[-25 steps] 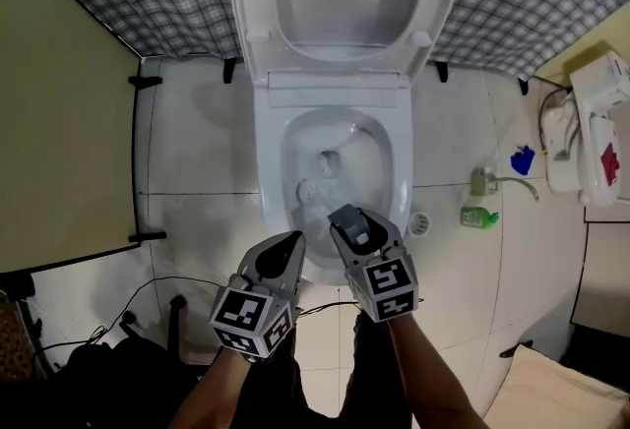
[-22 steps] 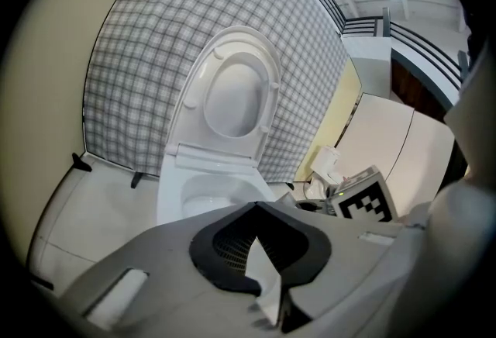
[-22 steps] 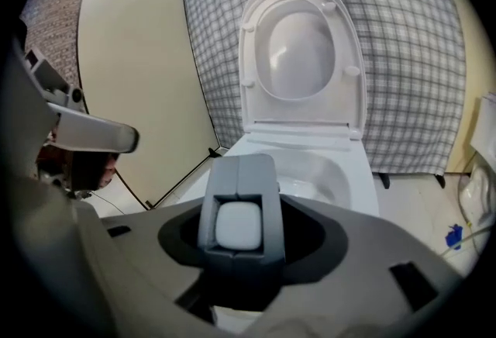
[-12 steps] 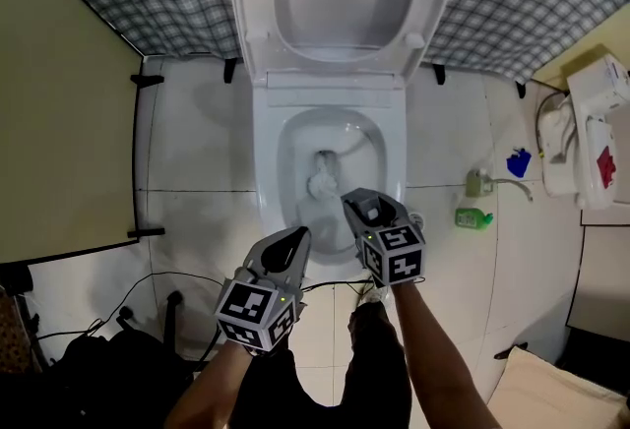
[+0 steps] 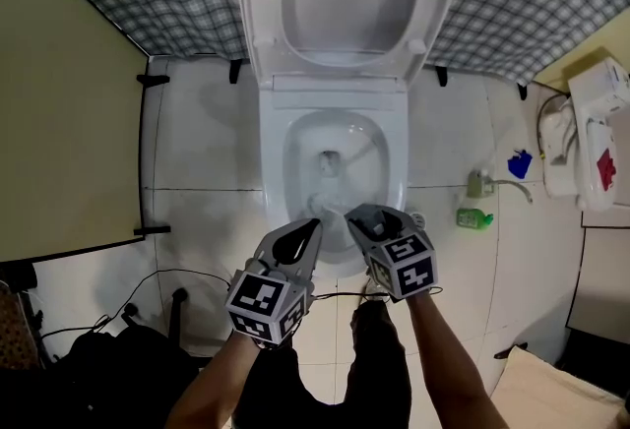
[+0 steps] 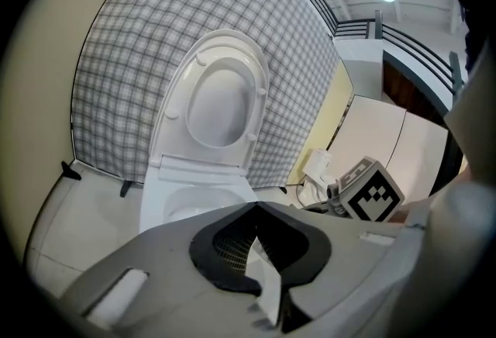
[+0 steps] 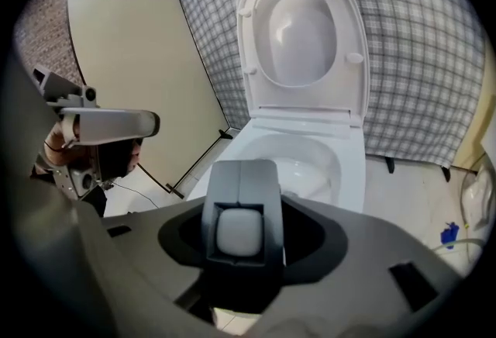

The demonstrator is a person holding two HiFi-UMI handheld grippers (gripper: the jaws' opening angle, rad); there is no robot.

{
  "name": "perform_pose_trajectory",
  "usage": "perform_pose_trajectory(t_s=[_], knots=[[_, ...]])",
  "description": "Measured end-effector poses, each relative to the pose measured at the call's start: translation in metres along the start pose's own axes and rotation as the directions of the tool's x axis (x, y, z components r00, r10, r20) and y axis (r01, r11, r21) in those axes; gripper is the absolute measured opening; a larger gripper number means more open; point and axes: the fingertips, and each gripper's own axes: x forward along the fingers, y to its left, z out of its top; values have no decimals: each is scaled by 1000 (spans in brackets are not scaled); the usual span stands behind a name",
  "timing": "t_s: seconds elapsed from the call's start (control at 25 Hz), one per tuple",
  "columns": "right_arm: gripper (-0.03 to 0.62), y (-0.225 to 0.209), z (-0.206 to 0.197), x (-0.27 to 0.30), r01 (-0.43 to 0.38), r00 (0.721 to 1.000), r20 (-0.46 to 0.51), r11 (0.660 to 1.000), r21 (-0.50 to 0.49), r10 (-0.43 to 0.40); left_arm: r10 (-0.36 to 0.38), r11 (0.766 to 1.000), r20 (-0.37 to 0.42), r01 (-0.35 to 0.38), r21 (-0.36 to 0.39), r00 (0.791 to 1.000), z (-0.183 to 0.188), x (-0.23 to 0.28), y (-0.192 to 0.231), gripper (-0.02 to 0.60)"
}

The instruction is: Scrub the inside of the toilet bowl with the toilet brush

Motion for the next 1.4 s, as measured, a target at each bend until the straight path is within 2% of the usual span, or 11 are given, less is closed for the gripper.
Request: perform_pose_trajectory(t_s=[0.28,0.48,0.72,1.16,1.4], knots=[[212,-26,-4,50,83,995,-55,994,-64,-87,24,1000,-9,-24,-10,1000,-8,-3,10,9],[212,-38,-9,9,122,983,-139,992,-21,-123,5,1000,-8,-5,-10,1000,-2,-2,3,9],[212,-31,-8,-39,158,975,-157,987,-16,-159,-9,1000,-1,9,-17,1000,5,-5,-1,9],[213,-68,-20,24,230,959,-178,973,29,-222,30,999,-2,-30,-19,1000,2,-13,16,10],[212,-85,3,-16,274,954,-129,962,12,-270,26,999,-1,-26,-22,1000,5,-14,15,10]])
